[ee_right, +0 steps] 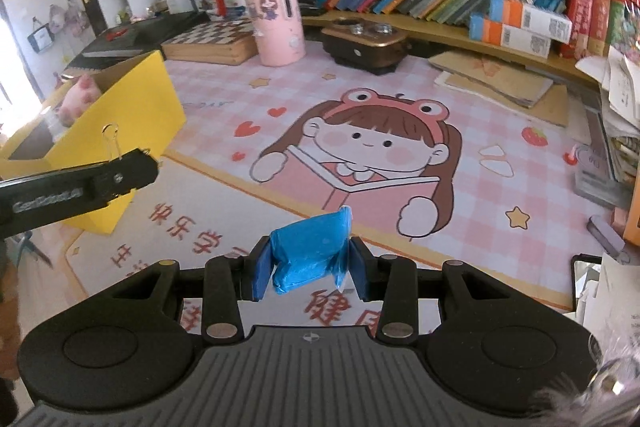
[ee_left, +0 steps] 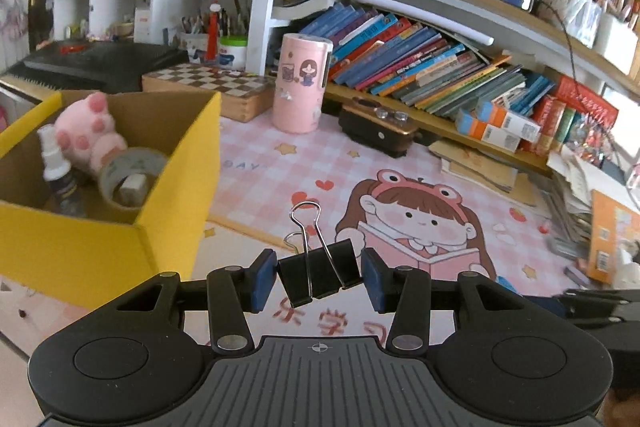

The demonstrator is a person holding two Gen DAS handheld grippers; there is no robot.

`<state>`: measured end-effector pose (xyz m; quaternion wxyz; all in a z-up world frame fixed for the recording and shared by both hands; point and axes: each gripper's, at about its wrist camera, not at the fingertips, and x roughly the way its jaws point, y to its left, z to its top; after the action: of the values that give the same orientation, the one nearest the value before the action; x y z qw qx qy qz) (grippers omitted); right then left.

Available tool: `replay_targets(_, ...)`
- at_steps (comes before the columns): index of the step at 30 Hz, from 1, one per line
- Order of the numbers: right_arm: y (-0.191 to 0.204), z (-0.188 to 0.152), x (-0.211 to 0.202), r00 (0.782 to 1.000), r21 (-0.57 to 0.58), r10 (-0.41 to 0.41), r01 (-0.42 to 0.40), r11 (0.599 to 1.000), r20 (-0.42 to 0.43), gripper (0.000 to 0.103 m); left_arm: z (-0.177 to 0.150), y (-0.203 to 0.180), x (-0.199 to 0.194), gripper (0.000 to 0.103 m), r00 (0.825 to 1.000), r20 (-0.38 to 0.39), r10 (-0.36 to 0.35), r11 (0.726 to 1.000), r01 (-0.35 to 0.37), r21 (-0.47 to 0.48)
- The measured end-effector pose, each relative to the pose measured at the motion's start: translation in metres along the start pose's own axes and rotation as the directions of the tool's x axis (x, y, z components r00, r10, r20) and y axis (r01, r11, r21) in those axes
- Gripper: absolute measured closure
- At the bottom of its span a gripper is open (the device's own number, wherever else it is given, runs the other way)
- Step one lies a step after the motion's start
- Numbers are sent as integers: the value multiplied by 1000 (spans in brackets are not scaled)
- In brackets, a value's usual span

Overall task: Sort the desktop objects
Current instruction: 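Carry the binder clip and blue toy toward the yellow box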

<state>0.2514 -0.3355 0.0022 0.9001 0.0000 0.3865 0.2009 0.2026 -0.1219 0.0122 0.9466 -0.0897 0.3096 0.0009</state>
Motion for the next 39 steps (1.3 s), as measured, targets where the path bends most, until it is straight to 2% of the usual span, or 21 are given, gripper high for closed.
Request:
replay_targets(10, 48, -9, -13, 1000, -9, 26, -26, 1000, 8, 66, -16, 43, -39, 59, 999, -23, -24, 999, 23, -34)
replay_targets(20, 113, -26, -24, 999, -15, 49, -49, 999, 4, 66, -29, 100, -80, 59, 999, -17, -43, 997, 42, -65)
replay_targets(39, 228, -88, -50, 998, -15, 49, -50, 999, -39, 66, -72, 190, -149, 59, 995, -57, -83, 992, 78, -97)
